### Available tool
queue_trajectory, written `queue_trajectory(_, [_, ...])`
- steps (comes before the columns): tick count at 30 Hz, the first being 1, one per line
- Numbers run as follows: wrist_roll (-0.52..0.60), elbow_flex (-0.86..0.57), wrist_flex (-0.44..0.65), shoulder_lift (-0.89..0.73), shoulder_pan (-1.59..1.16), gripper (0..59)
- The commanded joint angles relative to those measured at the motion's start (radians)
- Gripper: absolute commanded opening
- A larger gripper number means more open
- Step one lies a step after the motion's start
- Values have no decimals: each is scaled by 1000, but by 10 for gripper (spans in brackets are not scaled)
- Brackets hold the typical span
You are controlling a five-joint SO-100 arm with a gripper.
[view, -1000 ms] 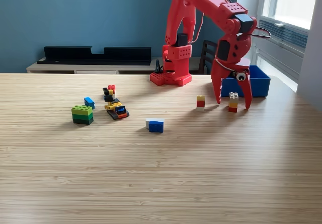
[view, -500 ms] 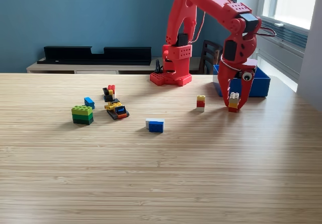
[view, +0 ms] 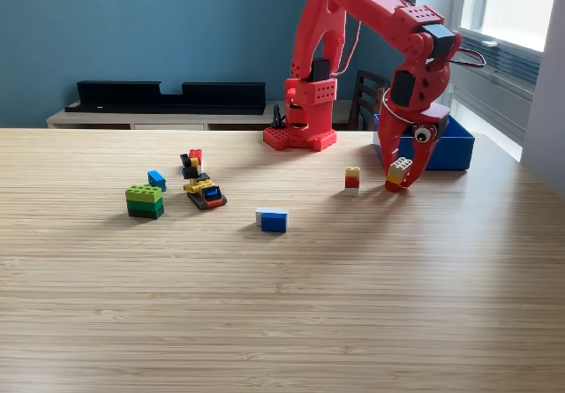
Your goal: Grasp a lego block and put it in the bin.
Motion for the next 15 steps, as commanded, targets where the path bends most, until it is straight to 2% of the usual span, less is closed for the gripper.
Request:
queue_trajectory(1, [35, -230, 150, 21, -18, 1])
queue_trajectory(8, [54, -434, 319, 23, -115, 1])
queue_trajectory(15, [83, -465, 368, 23, -282, 1])
